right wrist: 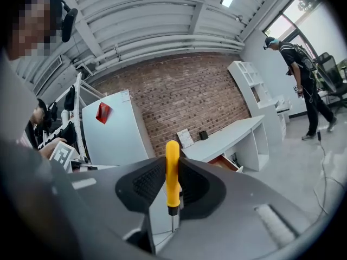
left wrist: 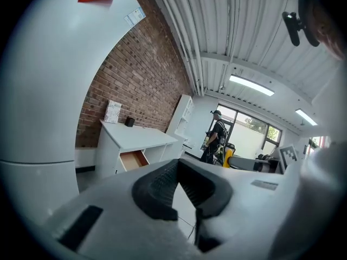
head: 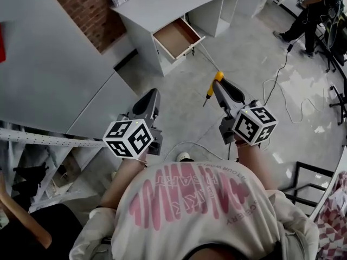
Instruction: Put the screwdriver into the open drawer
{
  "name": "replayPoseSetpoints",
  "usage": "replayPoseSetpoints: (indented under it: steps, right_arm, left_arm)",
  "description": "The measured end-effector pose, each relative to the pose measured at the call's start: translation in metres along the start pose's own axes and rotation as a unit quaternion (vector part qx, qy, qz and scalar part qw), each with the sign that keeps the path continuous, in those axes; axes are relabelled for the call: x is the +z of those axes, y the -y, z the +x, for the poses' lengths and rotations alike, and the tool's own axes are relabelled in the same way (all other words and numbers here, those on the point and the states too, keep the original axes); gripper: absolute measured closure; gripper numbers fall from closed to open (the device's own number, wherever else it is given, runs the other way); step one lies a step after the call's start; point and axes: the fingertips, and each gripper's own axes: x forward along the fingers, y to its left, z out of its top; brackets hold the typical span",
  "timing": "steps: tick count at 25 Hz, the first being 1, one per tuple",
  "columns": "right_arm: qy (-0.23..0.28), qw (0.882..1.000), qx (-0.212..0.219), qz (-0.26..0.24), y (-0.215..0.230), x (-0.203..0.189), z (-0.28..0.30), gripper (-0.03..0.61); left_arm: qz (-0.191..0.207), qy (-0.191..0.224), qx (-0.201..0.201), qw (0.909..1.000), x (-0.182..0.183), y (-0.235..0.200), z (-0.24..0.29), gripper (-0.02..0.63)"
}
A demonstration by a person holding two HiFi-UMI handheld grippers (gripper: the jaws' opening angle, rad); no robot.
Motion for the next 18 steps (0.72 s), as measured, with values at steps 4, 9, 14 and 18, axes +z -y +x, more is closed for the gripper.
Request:
replayPoseSetpoints:
  steps: [4, 9, 14, 18]
  right_arm:
    - [0.003, 1.000, -0.011, -0.001, 0.004, 0.004, 0.027, 0.491]
    - [-0.001, 1.000, -0.013, -0.009, 0.004, 0.007, 0.050, 0.491]
    - [-0.004, 1.000, -0.017, -0.019, 0.003, 0.014, 0.065, 0.491]
    - [-0.004, 0.999, -0.027, -0.018, 0.008, 0.016, 0.070, 0.491]
  left_arm:
    - [0.008, 0.000, -0.018, 0.9998, 0.017, -0.019, 0.017, 0.609]
    - [-0.016, 0.000, -0.029, 0.9995, 0.024, -0.038, 0.031, 0.609]
    - [0.008, 0.002, -0.020, 0.9998, 0.033, -0.054, 0.038, 0.609]
    - [0.020, 0.004, -0.016, 0.9997, 0.035, -0.062, 0.042, 0.609]
